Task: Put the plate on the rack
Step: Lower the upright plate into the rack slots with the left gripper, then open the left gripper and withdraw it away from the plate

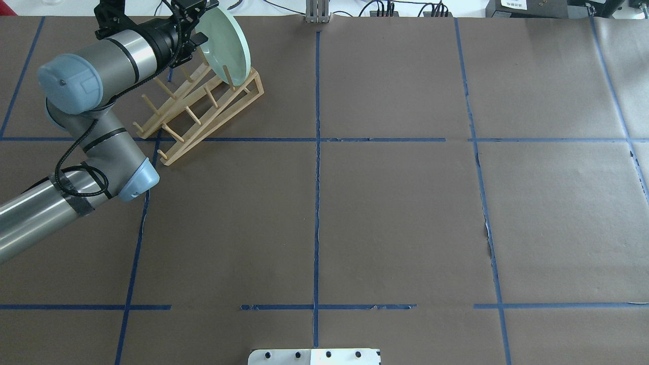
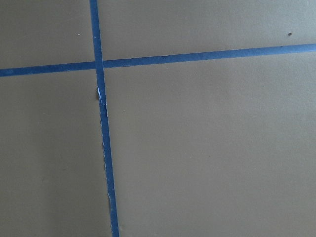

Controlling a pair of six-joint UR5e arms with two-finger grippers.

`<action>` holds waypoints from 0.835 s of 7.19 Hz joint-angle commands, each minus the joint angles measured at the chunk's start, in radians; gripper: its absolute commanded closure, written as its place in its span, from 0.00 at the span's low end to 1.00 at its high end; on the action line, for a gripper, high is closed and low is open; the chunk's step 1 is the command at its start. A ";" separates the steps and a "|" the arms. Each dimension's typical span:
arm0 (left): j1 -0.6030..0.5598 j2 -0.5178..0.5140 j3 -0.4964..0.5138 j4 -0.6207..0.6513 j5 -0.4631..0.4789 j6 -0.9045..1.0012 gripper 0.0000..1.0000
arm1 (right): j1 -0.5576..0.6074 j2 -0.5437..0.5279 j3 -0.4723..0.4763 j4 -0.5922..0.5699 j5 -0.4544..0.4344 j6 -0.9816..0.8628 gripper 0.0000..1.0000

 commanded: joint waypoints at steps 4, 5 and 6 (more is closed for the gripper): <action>-0.135 0.041 -0.254 0.415 -0.348 0.520 0.00 | 0.000 0.000 0.000 0.000 0.000 0.000 0.00; -0.161 0.085 -0.377 0.549 -0.352 0.687 0.00 | 0.000 0.000 0.000 0.000 0.000 0.000 0.00; -0.175 0.120 -0.455 0.659 -0.358 0.846 0.00 | 0.000 0.000 0.000 0.000 0.000 0.000 0.00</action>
